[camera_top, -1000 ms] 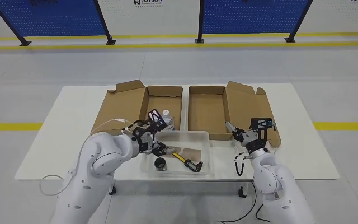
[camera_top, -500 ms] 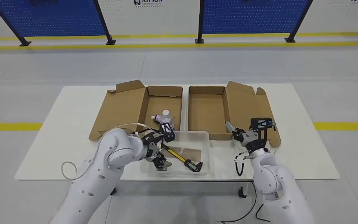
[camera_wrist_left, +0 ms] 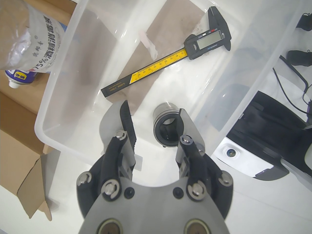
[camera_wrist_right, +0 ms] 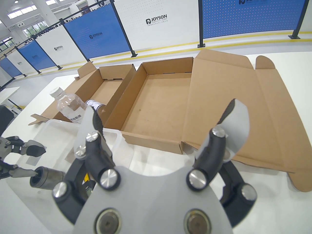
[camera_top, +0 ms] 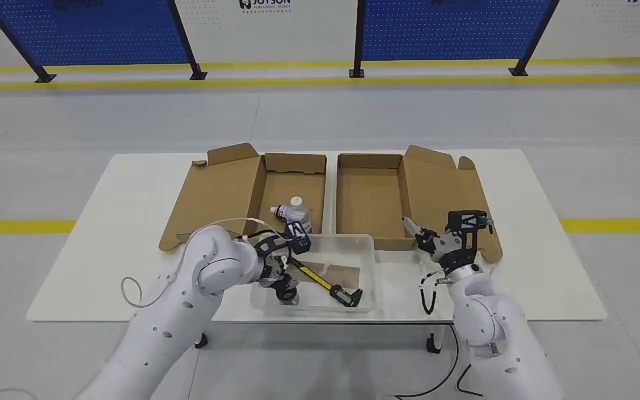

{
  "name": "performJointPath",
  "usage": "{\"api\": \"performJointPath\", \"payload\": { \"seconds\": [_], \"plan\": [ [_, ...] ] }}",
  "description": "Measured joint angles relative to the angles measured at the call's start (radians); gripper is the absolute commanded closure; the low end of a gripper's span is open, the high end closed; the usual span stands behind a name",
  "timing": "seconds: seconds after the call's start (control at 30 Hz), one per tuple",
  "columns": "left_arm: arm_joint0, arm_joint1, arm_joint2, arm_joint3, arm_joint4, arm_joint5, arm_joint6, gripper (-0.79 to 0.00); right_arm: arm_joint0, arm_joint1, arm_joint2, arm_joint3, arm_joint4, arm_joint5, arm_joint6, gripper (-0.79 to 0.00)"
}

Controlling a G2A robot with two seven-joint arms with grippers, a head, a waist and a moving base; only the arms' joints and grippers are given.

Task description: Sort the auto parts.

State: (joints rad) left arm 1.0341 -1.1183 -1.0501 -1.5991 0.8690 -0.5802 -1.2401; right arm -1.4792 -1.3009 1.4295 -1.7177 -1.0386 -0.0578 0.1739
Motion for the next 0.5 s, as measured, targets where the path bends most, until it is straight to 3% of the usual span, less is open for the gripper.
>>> {"api": "performJointPath", "payload": {
  "seconds": [0.13, 0.5],
  "plan": [
    [-0.010, 0.006, 0.011, 0.009, -0.006, 0.010, -0.009, -0.348, 0.000, 0.000, 0.000, 0.000, 0.000, 0.000, 0.000, -0.785],
    [-0.044, 0.025, 0.053, 0.058, -0.014, 0.022, -0.022, -0.369, 0.000, 0.000, 0.000, 0.000, 0.000, 0.000, 0.000, -0.785]
  ]
}}
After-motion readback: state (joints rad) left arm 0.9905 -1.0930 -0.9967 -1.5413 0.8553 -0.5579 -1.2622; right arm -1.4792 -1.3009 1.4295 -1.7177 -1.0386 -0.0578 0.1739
